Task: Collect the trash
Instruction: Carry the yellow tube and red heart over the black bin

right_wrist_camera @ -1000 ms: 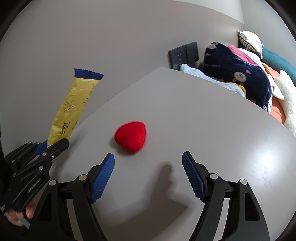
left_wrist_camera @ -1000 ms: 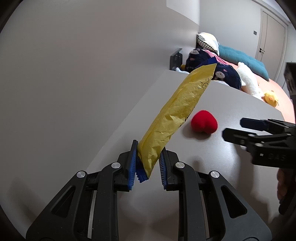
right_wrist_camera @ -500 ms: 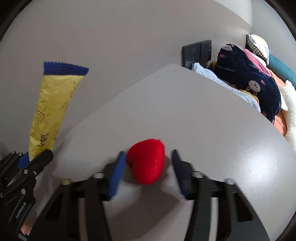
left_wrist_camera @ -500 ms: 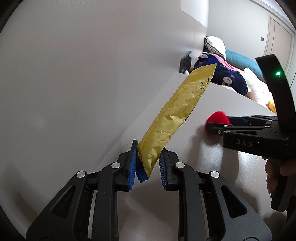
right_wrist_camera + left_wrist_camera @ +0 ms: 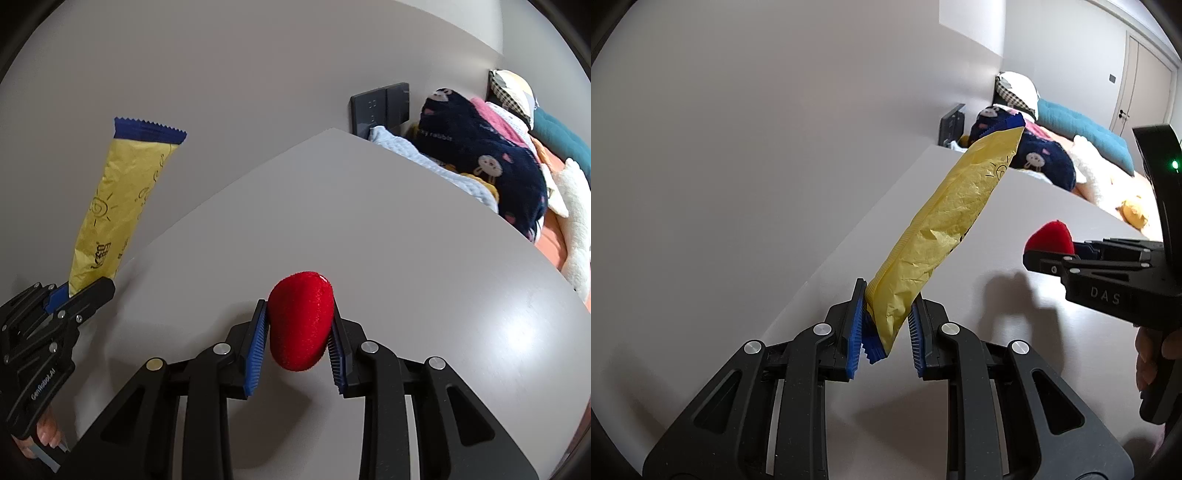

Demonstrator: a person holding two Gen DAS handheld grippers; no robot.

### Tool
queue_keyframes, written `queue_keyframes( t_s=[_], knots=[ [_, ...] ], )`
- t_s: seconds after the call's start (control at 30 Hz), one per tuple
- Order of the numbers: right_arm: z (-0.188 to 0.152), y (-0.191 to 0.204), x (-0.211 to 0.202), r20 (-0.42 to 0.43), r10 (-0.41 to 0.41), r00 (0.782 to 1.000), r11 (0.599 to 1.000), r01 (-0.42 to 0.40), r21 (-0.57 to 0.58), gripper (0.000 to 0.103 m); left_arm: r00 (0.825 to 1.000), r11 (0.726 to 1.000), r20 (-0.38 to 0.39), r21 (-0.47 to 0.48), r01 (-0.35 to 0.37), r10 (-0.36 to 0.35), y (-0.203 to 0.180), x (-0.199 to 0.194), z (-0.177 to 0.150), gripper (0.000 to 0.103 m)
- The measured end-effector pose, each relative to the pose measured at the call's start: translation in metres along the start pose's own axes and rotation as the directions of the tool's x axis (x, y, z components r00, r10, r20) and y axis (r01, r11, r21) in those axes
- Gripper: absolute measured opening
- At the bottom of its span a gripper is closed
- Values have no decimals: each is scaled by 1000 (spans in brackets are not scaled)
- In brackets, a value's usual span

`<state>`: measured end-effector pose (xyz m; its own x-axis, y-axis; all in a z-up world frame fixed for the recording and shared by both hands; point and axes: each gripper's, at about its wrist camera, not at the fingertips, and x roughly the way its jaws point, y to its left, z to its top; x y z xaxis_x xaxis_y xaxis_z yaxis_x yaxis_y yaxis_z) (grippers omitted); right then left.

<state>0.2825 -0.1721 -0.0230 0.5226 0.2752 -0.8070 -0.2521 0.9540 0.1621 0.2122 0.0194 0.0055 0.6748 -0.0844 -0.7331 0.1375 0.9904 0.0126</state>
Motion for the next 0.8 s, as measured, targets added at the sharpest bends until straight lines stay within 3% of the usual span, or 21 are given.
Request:
queue_keyframes(
  t_s=[0.37,0.8],
  knots=[
    [-34,-2,-66,31,22,999,1000,-22,2,32,1000,1000,0,-9,26,-26,-23,-42,-18,21],
    [-94,-10,-143,70,13,997,1000,-13,10,32,997,996,-1,19,82,-82,-77,-80,-42,21]
  ],
)
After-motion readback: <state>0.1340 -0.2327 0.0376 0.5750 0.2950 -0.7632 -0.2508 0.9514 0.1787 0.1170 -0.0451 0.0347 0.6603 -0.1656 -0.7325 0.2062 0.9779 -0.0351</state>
